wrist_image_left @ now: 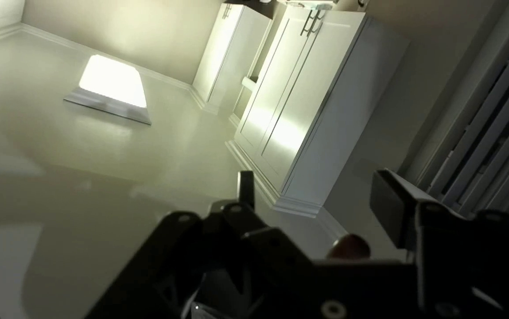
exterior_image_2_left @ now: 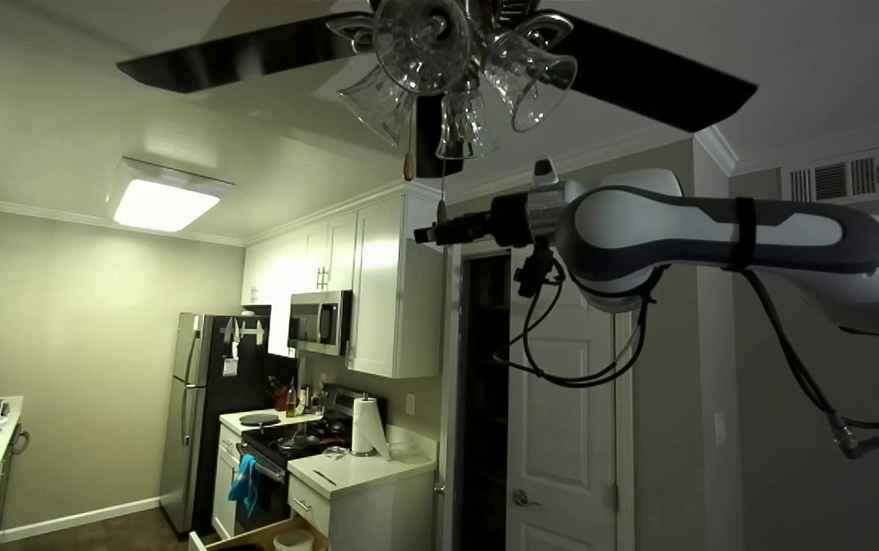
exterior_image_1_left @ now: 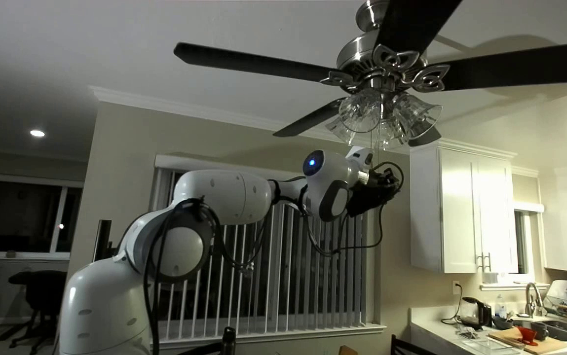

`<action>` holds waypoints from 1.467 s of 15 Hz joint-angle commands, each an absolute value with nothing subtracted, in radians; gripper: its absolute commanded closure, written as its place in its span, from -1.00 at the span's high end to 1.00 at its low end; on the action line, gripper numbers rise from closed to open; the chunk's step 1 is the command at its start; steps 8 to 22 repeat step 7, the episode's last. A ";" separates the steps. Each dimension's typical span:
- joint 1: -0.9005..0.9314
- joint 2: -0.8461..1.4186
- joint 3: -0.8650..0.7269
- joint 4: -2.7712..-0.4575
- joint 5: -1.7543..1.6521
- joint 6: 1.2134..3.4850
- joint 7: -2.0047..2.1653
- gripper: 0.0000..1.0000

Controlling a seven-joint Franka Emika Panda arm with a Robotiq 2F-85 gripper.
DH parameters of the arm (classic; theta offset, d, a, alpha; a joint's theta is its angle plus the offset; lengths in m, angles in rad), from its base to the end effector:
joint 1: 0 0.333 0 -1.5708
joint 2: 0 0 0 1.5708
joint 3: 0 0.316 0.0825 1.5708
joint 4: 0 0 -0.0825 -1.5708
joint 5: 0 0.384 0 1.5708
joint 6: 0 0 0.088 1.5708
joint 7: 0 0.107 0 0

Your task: Pull the longer cord of the ceiling lamp

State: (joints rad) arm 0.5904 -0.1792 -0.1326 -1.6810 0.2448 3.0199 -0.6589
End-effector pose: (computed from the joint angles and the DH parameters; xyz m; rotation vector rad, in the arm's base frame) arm 0.4746 0.2015 0.8461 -2.0149 -0.9502 -2.1165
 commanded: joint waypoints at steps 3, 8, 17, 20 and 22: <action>0.580 -0.181 -0.133 -1.705 0.245 3.020 -0.659 0.74; 0.581 -0.180 -0.133 -1.704 0.245 3.020 -0.659 1.00; 0.581 -0.180 -0.133 -1.704 0.245 3.020 -0.659 1.00; 0.581 -0.180 -0.133 -1.704 0.245 3.020 -0.659 1.00; 0.581 -0.180 -0.133 -1.704 0.245 3.020 -0.659 1.00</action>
